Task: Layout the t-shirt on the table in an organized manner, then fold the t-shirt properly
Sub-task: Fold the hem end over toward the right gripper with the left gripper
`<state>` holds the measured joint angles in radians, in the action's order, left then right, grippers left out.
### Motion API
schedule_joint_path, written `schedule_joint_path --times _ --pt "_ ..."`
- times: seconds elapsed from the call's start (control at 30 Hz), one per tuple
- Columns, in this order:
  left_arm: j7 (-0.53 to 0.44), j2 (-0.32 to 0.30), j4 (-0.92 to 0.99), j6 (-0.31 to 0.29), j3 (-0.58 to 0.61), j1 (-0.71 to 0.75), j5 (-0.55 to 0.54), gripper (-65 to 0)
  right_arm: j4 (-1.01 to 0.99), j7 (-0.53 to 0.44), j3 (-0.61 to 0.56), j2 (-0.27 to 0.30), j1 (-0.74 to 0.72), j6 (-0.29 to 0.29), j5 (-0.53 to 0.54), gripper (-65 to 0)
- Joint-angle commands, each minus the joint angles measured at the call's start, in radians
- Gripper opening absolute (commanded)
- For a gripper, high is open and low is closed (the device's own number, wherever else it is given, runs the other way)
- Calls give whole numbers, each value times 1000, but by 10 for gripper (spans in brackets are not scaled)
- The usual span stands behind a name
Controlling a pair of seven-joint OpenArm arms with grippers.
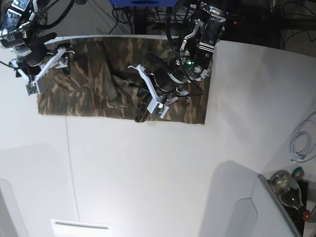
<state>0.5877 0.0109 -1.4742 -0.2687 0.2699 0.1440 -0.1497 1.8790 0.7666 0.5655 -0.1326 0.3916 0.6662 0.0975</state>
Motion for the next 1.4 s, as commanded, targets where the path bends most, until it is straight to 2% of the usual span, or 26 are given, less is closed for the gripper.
schedule_joint_path --times 0.0,0.27,0.4,0.5,0.6,0.7,0.87,0.97,1.03,1.07,1.13,1.17,1.27,1.37 --pt "-24 10 -16 -10 2 -11 -14 -650 18 -17 1 6 -3 5 11 -171" --pt "-18 10 -16 -10 15 -28 -20 -650 17 -12 0 6 -12 5 11 -170" --pt "-18 10 -15 -10 67 -30 -11 -444 17 -12 -2 6 -12 5 11 -170" --pt "-18 8 -15 -10 101 -30 -11 -324 17 -12 -2 6 -12 5 11 -170" --pt "-16 8 -16 -10 107 -30 -20 -272 17 -12 -2 6 -12 5 11 -171" --pt "-15 5 -32 -10 147 -27 -20 -265 17 -12 -2 6 -12 5 11 -171" --pt "91 1 -108 -22 262 -28 -20 -275 17 -12 0 6 -12 5 11 -173" --pt "116 -10 -214 -19 256 -10 -12 -293 17 -12 0 6 -12 5 11 -173" --pt "116 -42 -293 -19 184 27 -12 -377 17 -12 3 6 -10 5 11 -173" --pt "116 -47 -323 -19 141 38 -11 -439 17 -12 3 6 -10 5 11 -173" --pt "119 -61 -340 -19 39 59 -9 -612 17 -12 3 6 -7 5 11 -173" --pt "119 -65 -336 -19 2 59 -9 -650 17 -12 3 6 -7 5 11 -173" --pt "119 -68 -265 -17 -59 56 -8 -650 17 -12 0 4 -6 5 11 -174" --pt "114 -68 -185 -17 -64 45 22 -650 17 -11 -2 3 -7 5 11 -174"
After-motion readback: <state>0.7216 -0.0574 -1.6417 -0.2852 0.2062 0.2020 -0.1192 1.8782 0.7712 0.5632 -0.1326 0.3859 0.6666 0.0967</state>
